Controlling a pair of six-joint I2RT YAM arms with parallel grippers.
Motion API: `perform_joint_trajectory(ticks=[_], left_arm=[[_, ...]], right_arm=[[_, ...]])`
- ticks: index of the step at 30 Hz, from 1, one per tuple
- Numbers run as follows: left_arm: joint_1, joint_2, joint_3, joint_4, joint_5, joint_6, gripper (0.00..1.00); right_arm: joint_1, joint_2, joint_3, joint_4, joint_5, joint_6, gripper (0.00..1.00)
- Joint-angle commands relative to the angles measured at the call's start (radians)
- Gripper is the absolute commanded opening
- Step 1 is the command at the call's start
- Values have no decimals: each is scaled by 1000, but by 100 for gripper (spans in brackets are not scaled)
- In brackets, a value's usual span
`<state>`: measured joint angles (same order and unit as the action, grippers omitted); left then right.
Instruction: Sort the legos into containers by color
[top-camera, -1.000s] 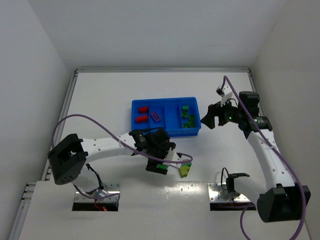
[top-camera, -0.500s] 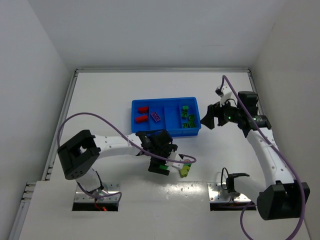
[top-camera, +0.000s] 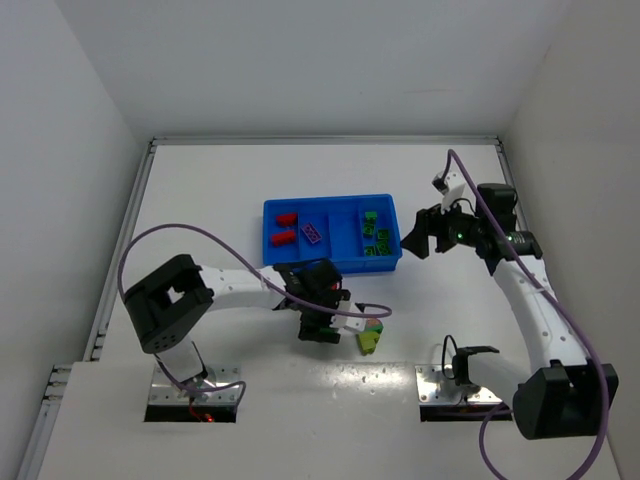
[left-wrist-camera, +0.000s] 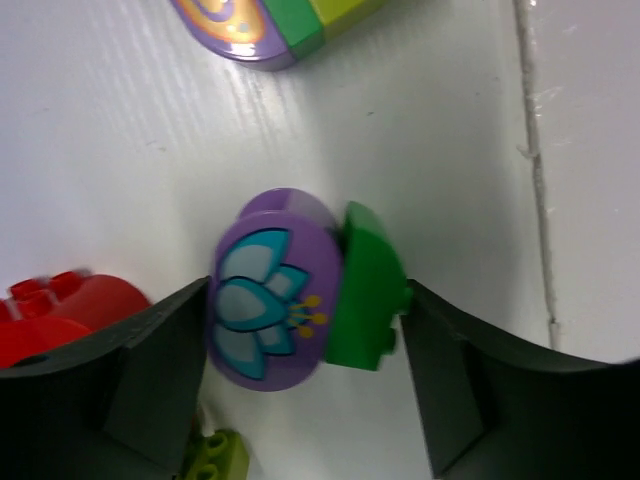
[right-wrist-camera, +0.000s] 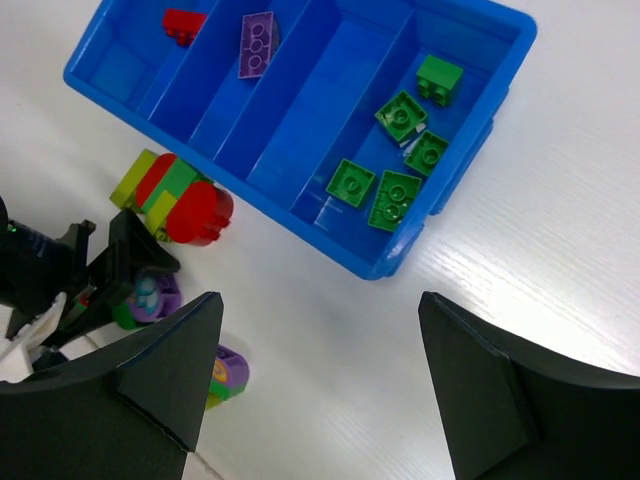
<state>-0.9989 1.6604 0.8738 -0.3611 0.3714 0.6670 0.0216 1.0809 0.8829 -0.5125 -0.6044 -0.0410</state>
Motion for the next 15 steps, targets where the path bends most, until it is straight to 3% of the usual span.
perform_joint_trajectory(ticks=[1, 2, 5, 8, 11, 15], left_arm=[[22, -54, -28, 100, 23, -64, 76], [22, -76, -41, 115, 12, -84, 66], [31, -117, -59, 139, 12, -141, 48], [31, -155, -59, 139, -9, -203, 45], [31, -229, -26, 126, -49, -269, 45], [45, -291, 49, 76, -124, -349, 45]], right_arm=[[-5, -9, -33, 55, -63, 52, 80], [-5, -9, -33, 66, -75, 84, 80], [-26, -19, -73, 112, -161, 143, 80], [-35, -19, -96, 153, -245, 197, 80], [-46, 36, -120, 209, -450, 285, 80], [-20, 143, -121, 321, -607, 434, 80]])
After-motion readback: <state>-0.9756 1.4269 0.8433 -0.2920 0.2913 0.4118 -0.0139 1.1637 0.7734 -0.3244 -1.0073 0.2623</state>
